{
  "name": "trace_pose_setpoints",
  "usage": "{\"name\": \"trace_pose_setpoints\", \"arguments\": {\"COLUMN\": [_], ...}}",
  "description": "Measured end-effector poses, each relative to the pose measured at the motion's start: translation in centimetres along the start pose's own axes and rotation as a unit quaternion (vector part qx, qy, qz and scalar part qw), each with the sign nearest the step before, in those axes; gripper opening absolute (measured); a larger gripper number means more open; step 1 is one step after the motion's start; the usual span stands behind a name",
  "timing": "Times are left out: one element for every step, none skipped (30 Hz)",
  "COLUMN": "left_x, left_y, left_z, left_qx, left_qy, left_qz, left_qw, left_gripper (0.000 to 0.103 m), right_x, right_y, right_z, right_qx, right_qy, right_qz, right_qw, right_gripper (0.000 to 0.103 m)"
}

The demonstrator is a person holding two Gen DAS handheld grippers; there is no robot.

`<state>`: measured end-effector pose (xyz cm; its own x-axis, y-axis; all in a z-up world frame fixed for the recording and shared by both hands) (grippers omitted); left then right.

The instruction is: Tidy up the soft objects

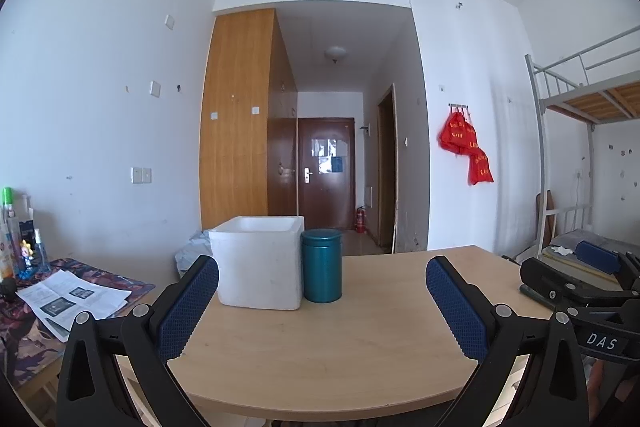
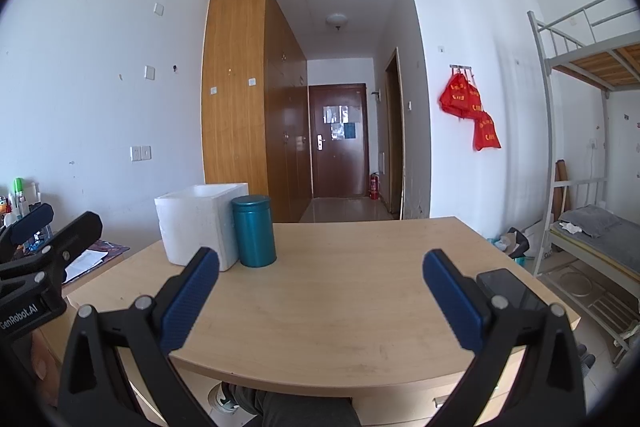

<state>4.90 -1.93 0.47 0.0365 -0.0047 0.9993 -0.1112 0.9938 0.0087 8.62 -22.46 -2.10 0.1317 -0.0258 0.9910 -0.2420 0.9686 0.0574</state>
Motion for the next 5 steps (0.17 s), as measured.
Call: {"name": "trace_pose_setpoints", "arguments": {"left_x": [-0.02,-0.03,-0.03,-0.01,0.00], "left_y": [-0.01,-0.05,-0.07,-0.12,-0.15], "left_z": [0.06,0.10,0.14,0.19,0.21], "left_qx": [-0.002,-0.004,-0.001,0.000,0.001], "left_qy": [0.000,0.000,-0.001,-0.003,-0.003], "left_qz": [0.003,0.005,0.003,0.002,0.000], "left_qw": [1.0000,1.0000,1.0000,1.0000,1.0000], "left_gripper": [0.103,0.103,0.103,0.103,0.103], "right_x": [-0.01,-0.01,-0.04,-0.08,-0.12], "right_y": [-0.01,-0.02,-0.05,-0.05,-0.01], "right_z": [0.01,0.03,-0.01,-0.05,-0.15], "right_qx": [0.000,0.000,0.000,0.000,0.000], "right_qy": [0.000,0.000,0.000,0.001,0.002], "right_qz": [0.000,-0.001,-0.002,-0.001,-0.001], "right_qw": [1.000,1.000,1.000,1.000,1.000], "right_gripper": [0.103,0.103,0.103,0.103,0.103]}}
Point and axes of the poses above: each gripper's, at about its wrist camera, not at the fingertips, and z roughly against the way its jaws point, y to its left, x to its top, the point moved 8 cm from there along -z, roughly the way its jaws point, and after that the axes turned 4 degrees about x, right-handed, at the moved point
